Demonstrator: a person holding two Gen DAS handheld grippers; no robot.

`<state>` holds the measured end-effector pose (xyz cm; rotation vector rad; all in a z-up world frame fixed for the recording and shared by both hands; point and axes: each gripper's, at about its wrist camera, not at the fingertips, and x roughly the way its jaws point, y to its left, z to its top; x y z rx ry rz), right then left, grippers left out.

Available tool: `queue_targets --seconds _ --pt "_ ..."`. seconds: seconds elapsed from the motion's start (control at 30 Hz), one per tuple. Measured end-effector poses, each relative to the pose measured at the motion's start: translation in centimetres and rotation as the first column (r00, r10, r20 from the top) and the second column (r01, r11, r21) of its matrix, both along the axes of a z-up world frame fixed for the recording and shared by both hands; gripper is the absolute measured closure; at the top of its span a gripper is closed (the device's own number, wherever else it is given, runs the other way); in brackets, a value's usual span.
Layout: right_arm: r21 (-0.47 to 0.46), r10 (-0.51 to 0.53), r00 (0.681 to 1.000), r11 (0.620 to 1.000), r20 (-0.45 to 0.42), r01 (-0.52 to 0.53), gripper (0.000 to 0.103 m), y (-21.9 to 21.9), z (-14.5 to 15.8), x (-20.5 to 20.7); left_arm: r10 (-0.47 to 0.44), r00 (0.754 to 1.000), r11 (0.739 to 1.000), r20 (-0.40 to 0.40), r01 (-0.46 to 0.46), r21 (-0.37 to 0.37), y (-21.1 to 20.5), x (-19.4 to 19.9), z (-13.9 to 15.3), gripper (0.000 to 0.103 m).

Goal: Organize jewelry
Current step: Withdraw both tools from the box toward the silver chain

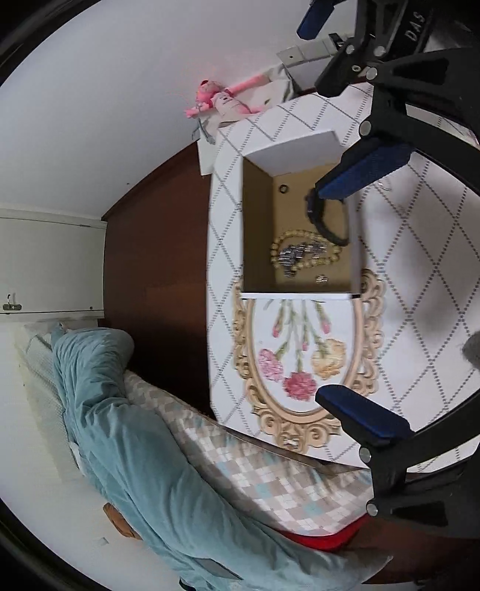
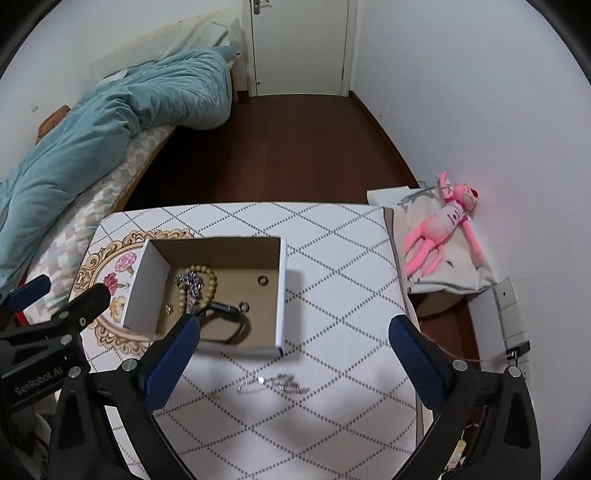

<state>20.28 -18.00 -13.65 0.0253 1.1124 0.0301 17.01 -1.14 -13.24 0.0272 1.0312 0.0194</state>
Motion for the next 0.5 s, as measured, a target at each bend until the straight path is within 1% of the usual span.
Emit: queue_targets --seconds 0.07,0.17,0.23,0.3,0.33,0.37,0.43,0.5 --pt "-0.019 -0.01 1.0 1.0 -0.019 0.01 0.0 -0.3 -1.0 -0.8 0.005 1.0 1.0 -0.018 -0.005 -0.001 -0.2 -1.0 -1.2 0.0" --pt "-0.031 -0.018 0.997 0.999 -0.077 0.016 0.0 -0.9 -3.9 -1.9 -0.001 0.999 1.0 -0.051 0.0 -0.011 -0.5 -2.4 -3.5 0.0" --pt "-0.005 -0.015 0.995 1.0 -0.104 0.014 0.001 -1.3 -6.0 -2.5 -0.007 0.997 1.0 -0.082 0.007 -0.003 -1.0 -3.2 -5.3 0.0" --pt "0.02 -0.003 0.99 1.0 -0.138 0.006 0.009 -1.5 -8.5 -2.8 -0.007 0.994 1.0 -0.106 0.007 0.004 -1.3 -3.6 -6.7 0.0" --pt "0.03 0.002 0.988 1.0 -0.153 0.002 0.018 -1.5 -9.4 -2.9 -0.008 0.993 1.0 -0.122 0.009 0.009 -1.5 -3.9 -7.6 0.0" --pt "0.035 0.007 0.986 0.999 -0.168 -0.001 0.023 -1.4 -10.5 -3.0 -0.008 0.991 1.0 -0.134 0.01 0.013 -1.5 -4.2 -8.3 0.0" --pt "0.048 0.025 0.984 0.999 -0.175 -0.016 0.023 -1.3 -12.2 -3.2 -0.003 0.987 1.0 -0.159 0.008 0.03 -1.6 -4.3 -9.9 0.0" --pt "0.038 0.041 0.986 0.999 -0.163 -0.035 0.024 -0.8 -13.5 -3.4 0.0 0.985 0.999 -0.174 0.008 0.043 -1.6 -4.3 -11.0 0.0"
